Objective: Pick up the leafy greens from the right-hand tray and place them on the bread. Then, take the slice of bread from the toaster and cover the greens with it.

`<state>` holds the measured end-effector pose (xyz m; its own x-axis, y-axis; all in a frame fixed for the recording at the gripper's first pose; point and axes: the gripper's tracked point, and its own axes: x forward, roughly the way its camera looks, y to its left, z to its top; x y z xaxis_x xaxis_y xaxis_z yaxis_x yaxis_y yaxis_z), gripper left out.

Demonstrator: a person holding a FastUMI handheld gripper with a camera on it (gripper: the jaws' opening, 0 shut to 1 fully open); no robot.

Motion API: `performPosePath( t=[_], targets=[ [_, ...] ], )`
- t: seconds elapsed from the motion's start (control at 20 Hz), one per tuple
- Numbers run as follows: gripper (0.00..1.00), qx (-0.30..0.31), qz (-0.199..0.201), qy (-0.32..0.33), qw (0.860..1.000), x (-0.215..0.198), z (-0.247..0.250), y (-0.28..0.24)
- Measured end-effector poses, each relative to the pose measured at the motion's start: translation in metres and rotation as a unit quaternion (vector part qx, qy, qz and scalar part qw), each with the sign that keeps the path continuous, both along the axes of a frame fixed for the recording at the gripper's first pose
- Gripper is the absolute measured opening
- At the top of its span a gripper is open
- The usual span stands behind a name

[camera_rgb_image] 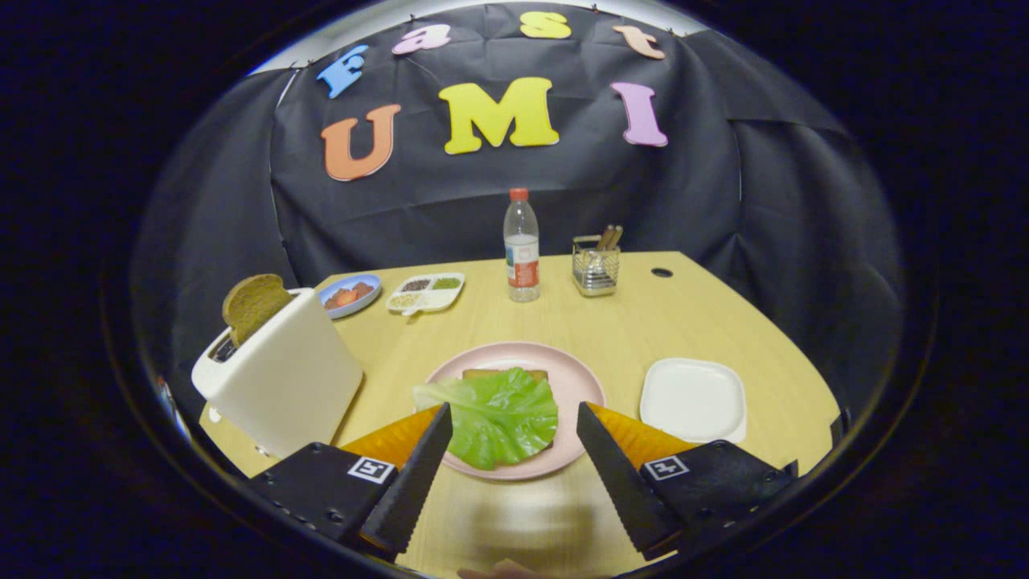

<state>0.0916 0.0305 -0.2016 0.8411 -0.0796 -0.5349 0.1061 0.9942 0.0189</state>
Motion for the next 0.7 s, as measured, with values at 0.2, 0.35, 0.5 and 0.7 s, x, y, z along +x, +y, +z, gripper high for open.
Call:
performPosePath(
  t=[0.2,0.35,0.5,0.7],
  targets=[
    [0.96,-0.014,0.019,-0.064,0.998,-0.005,0.07,0.06],
    [0.96,0.009,0.038,-0.085,0.996,0.004,0.102,0.112],
    [0.96,0.02,0.062,-0.082,0.994,0.025,0.111,0.163],
    [0.96,0.016,0.08,-0.048,0.996,0.058,0.095,0.208]
  ],
)
